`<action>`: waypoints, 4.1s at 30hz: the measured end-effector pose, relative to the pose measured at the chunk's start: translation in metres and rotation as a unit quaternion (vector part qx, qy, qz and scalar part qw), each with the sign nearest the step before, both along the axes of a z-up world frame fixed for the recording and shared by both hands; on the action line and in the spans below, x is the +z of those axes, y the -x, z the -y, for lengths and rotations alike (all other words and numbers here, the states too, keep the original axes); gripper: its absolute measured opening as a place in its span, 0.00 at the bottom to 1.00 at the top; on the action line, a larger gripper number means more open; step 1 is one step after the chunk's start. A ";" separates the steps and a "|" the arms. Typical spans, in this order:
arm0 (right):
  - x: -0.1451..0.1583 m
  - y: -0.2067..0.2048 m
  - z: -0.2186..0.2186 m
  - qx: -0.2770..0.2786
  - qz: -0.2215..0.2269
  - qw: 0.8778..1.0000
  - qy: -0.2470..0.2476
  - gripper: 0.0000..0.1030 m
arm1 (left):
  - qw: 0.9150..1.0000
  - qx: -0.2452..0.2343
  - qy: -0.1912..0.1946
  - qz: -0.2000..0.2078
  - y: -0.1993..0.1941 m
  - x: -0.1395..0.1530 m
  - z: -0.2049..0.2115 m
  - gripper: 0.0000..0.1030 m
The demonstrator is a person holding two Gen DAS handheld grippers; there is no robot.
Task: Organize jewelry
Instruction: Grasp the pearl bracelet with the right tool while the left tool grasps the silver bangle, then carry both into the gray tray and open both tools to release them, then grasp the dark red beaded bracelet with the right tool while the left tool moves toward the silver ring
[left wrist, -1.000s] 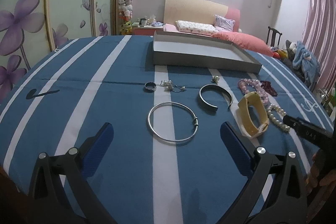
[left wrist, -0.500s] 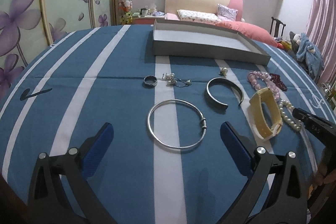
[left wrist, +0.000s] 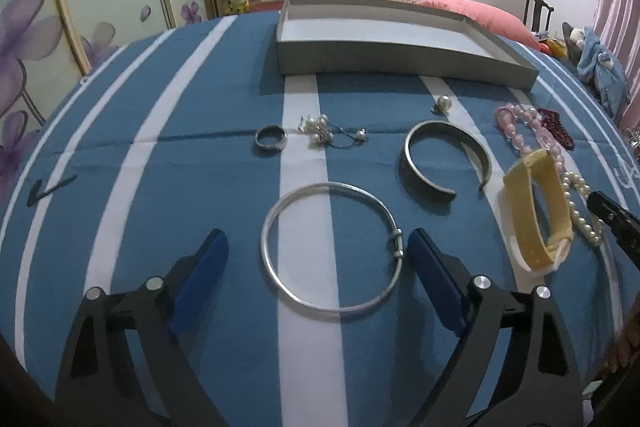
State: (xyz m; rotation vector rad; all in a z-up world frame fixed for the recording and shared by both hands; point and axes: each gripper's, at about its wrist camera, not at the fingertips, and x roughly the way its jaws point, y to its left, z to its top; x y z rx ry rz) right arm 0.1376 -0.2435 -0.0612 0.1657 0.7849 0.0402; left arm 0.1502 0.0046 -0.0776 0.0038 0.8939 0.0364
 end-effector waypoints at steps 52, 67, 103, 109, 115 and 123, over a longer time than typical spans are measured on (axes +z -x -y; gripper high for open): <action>0.145 -0.051 -0.030 0.074 0.276 0.958 -0.016 0.10 | 0.971 -0.007 0.028 0.235 -0.050 0.131 -0.006 0.68; 0.106 -0.161 -0.044 0.076 0.215 0.973 -0.025 0.10 | 0.981 -0.001 0.037 0.191 -0.176 0.093 0.013 0.68; 0.085 -0.187 -0.048 0.080 0.141 0.987 -0.017 0.31 | 0.988 0.003 0.046 0.150 -0.204 0.065 -0.003 0.72; 0.089 -0.151 -0.032 0.079 0.143 0.987 -0.003 0.31 | 0.985 0.010 0.051 0.162 -0.160 0.074 -0.019 0.75; 0.077 -0.115 -0.011 0.071 0.117 0.990 0.023 0.31 | 0.986 0.018 0.051 0.155 -0.108 0.066 -0.040 0.78; 0.033 -0.102 0.013 0.052 0.021 0.998 0.041 0.31 | 0.991 0.026 0.039 0.126 -0.064 0.045 -0.060 0.78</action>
